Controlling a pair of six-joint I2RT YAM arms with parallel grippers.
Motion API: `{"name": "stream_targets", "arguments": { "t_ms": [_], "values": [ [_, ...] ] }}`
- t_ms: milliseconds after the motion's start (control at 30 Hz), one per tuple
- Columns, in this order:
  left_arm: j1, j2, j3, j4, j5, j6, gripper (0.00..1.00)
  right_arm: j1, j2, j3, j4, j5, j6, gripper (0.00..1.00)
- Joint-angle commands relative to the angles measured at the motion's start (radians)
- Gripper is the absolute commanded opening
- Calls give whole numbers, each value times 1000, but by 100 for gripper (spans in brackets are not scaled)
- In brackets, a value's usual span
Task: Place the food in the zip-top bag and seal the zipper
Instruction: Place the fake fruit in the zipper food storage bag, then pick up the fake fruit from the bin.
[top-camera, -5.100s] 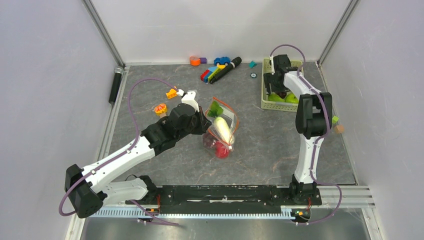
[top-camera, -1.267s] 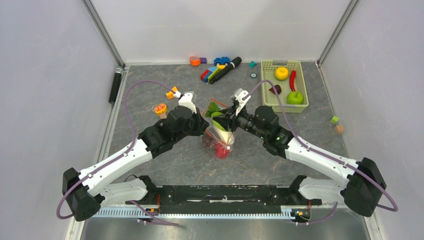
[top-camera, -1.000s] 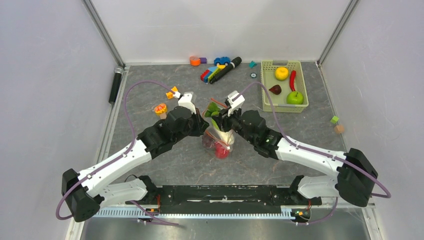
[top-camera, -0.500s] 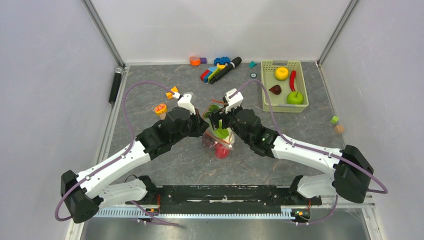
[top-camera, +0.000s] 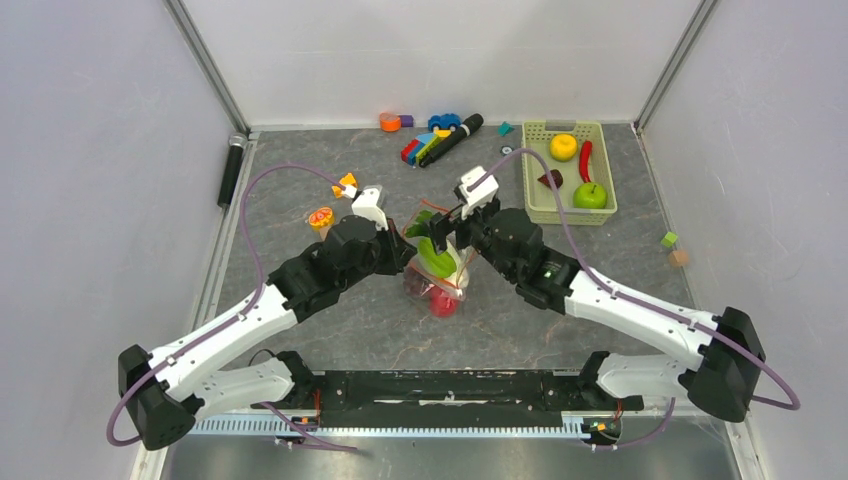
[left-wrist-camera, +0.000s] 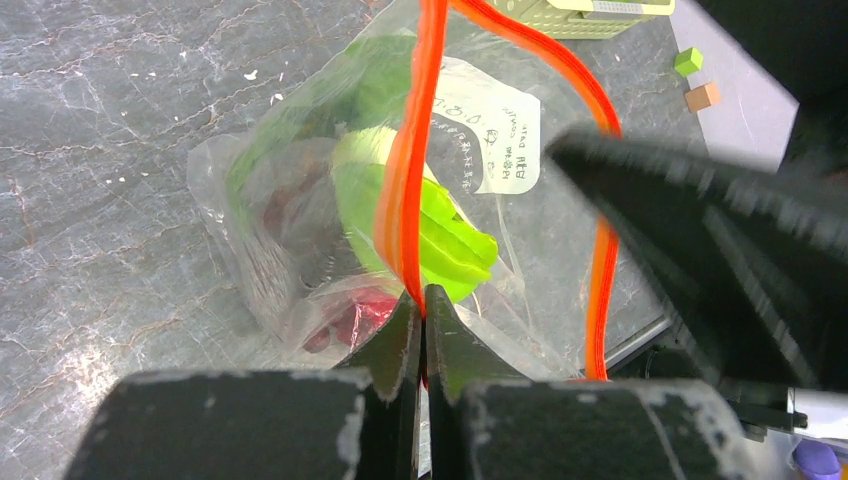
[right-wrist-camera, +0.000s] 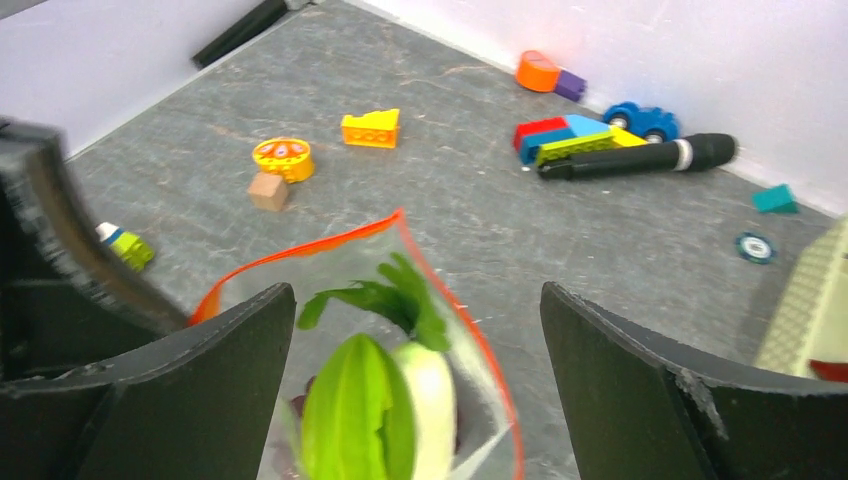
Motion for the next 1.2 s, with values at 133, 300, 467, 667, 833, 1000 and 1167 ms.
{"name": "stream_targets", "arguments": {
  "t_ms": [133, 300, 467, 667, 833, 1000, 1167],
  "values": [
    [-1, -49, -24, 62, -17, 31, 3, -242, -23, 107, -229, 84, 25, 98],
    [0, -45, -26, 64, -8, 32, 3, -442, 50, 171, -340, 48, 54, 98],
    [-1, -46, -43, 76, 1, 33, 3, -582, 160, 216, -292, -31, 51, 98],
    [-1, -44, -56, 88, 10, 42, 3, -752, 350, 318, -304, -90, 146, 98],
    [-1, -46, -61, 91, -2, 56, 3, -842, 496, 386, -264, -112, 205, 98],
    [-1, -42, -65, 98, -13, 68, 3, -861, 641, 454, -220, -108, 142, 98],
    [-1, -35, -71, 111, -10, 76, 3, -863, 734, 482, -156, -103, 91, 98]
  ]
}}
